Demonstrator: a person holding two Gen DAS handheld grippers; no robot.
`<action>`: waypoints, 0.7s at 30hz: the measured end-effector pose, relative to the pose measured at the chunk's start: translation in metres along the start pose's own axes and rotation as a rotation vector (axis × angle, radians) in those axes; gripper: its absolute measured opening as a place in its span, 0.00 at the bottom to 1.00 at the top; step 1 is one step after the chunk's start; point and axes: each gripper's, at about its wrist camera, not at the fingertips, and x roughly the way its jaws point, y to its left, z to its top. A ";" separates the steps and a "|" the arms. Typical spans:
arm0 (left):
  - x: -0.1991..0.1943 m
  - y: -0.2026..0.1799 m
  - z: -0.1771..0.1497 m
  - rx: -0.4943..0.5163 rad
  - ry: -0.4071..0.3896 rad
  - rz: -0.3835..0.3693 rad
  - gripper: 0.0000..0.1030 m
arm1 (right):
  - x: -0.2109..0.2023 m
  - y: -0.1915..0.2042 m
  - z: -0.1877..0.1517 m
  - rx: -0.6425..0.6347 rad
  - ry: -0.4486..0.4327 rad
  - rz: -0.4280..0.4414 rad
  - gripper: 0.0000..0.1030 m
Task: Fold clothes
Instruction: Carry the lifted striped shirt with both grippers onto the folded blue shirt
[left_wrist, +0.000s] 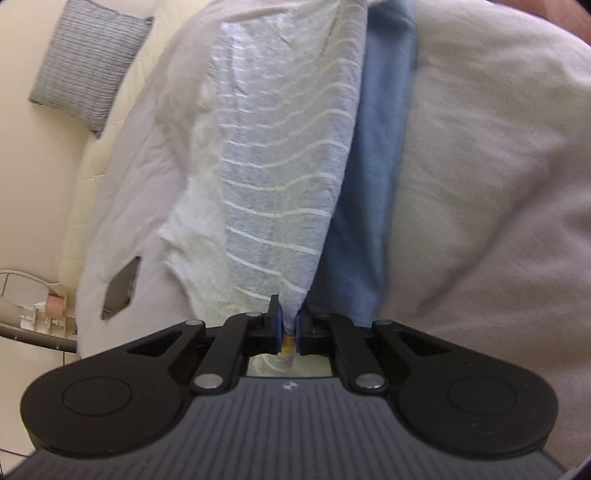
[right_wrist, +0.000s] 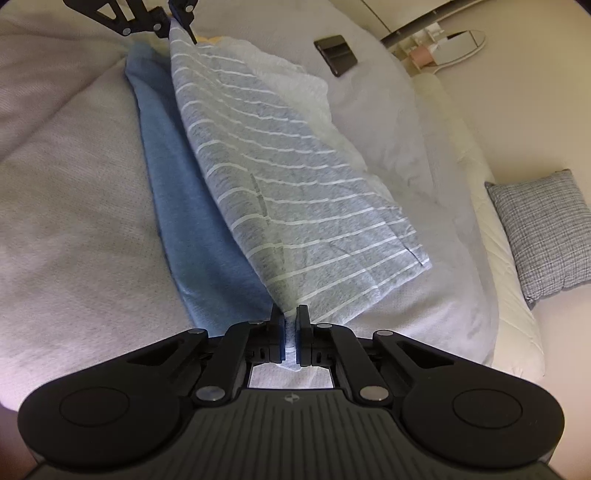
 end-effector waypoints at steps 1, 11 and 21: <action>0.004 -0.003 0.000 0.005 0.004 -0.007 0.04 | 0.002 0.004 -0.001 -0.014 0.005 0.008 0.02; 0.012 -0.001 0.001 -0.006 0.028 -0.001 0.10 | 0.009 0.009 0.002 -0.049 0.050 0.003 0.07; 0.018 0.000 -0.007 -0.032 0.062 0.013 0.07 | 0.004 0.011 0.001 0.011 0.047 0.030 0.01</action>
